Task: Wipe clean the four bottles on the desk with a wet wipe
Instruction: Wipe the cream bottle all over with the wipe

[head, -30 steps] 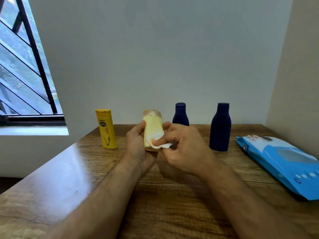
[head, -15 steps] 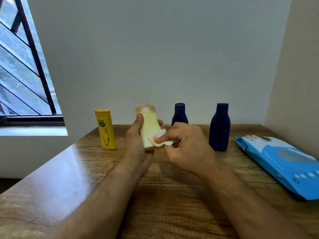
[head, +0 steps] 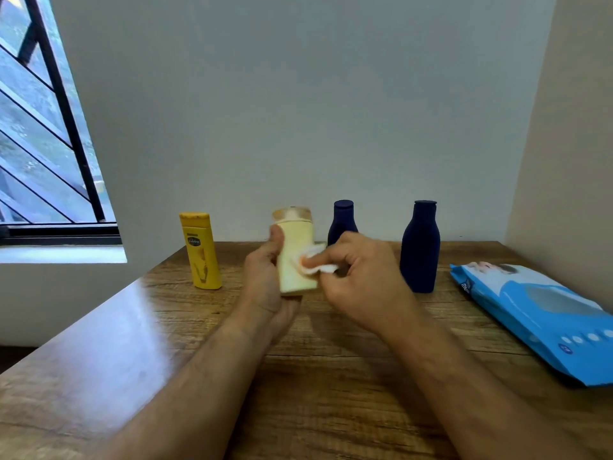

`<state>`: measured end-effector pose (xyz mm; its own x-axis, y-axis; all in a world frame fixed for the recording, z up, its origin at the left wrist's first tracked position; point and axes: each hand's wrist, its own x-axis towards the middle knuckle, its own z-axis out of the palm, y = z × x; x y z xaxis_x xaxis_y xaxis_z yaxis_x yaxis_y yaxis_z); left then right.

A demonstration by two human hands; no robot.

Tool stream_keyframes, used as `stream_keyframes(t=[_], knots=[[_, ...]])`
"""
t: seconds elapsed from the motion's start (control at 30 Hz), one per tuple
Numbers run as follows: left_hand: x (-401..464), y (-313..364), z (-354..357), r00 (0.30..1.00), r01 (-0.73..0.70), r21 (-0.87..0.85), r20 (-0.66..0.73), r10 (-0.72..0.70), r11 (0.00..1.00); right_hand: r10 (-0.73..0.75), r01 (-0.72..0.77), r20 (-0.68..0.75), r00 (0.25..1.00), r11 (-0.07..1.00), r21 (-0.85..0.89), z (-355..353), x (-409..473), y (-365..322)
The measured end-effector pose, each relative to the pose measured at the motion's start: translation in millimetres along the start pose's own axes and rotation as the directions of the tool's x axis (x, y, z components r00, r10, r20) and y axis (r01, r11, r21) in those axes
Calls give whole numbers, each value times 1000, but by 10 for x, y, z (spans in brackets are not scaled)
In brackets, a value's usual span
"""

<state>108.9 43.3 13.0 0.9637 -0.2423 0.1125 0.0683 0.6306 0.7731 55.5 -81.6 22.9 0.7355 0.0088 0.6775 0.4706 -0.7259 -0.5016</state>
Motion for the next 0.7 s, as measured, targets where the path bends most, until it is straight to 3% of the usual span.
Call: stream_keyframes(t=[0.1, 0.37, 0.53, 0.63, 0.7], knots=[[71, 60, -38, 994, -19, -89, -108, 9, 996, -42, 46, 106, 993, 999, -28, 9, -8, -18], [-19, -59, 87, 996, 84, 146, -25, -81, 986, 102, -84, -181, 978, 991, 105, -31, 74, 81], [117, 9, -8, 993, 57, -64, -104, -63, 996, 35, -28, -22, 999, 969, 245, 13, 13, -17], [185, 24, -86, 985, 51, -73, -160, -63, 996, -37, 22, 58, 998, 971, 239, 11, -12, -51], [186, 3, -101, 990, 52, -53, -126, -58, 997, -38, 29, 47, 998, 983, 181, 18, -11, -45]])
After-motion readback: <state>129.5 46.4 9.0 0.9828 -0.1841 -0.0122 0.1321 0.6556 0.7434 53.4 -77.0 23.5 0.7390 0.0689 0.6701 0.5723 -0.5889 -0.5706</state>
